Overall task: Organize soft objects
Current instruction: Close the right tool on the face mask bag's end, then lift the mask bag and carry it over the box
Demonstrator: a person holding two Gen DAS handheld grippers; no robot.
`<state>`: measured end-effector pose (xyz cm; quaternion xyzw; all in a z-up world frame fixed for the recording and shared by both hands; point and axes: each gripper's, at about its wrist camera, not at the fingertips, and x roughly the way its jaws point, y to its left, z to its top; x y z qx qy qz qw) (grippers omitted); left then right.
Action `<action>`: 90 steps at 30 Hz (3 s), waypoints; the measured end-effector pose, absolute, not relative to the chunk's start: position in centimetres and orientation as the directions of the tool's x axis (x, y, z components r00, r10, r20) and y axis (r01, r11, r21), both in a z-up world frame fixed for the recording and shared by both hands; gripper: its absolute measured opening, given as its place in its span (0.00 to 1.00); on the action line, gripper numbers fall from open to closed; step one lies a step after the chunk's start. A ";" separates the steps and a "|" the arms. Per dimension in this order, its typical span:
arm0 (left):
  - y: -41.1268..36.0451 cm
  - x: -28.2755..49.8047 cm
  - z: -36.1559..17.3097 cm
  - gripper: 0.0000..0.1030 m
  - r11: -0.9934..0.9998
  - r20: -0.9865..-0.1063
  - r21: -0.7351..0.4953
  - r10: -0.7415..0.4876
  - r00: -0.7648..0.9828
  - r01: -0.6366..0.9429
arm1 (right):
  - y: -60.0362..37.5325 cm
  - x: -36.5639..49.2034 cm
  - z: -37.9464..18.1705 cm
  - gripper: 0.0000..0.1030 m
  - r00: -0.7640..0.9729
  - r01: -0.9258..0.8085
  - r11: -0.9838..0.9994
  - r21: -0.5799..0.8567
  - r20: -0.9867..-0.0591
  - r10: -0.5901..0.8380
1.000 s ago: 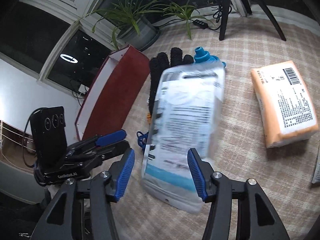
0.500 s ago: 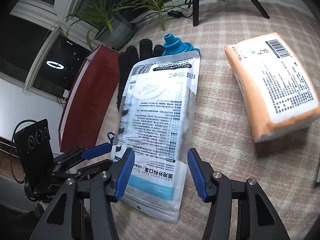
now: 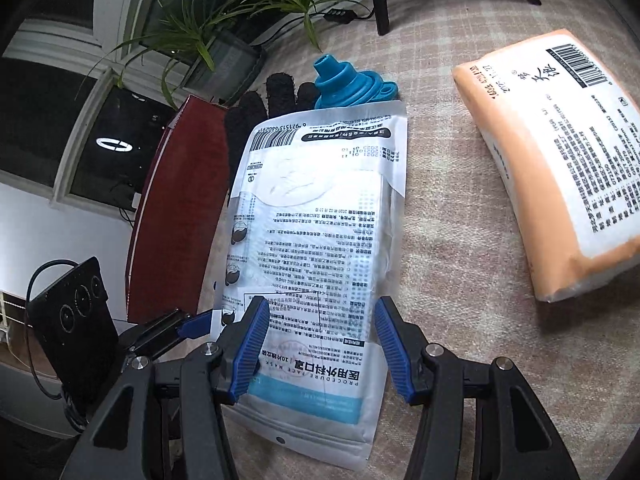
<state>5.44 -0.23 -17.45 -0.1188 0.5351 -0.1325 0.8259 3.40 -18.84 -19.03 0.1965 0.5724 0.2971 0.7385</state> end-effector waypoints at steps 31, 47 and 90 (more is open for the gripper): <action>-1.1 6.1 -17.8 0.46 0.954 -0.859 -0.271 -0.301 0.414 0.132 | -16.2 2.5 -17.9 0.43 0.159 -0.288 0.785 0.548 -0.781 0.603; -0.5 4.2 -13.0 0.46 0.968 -0.801 -0.202 -0.249 0.544 0.146 | -15.0 0.6 -12.1 0.37 0.280 -0.328 0.796 0.509 -0.752 0.596; 24.1 2.1 -8.2 0.44 0.976 -0.771 -0.139 -0.001 0.636 -0.167 | 11.2 5.1 -9.0 0.37 0.124 -0.468 0.670 0.576 -0.708 0.695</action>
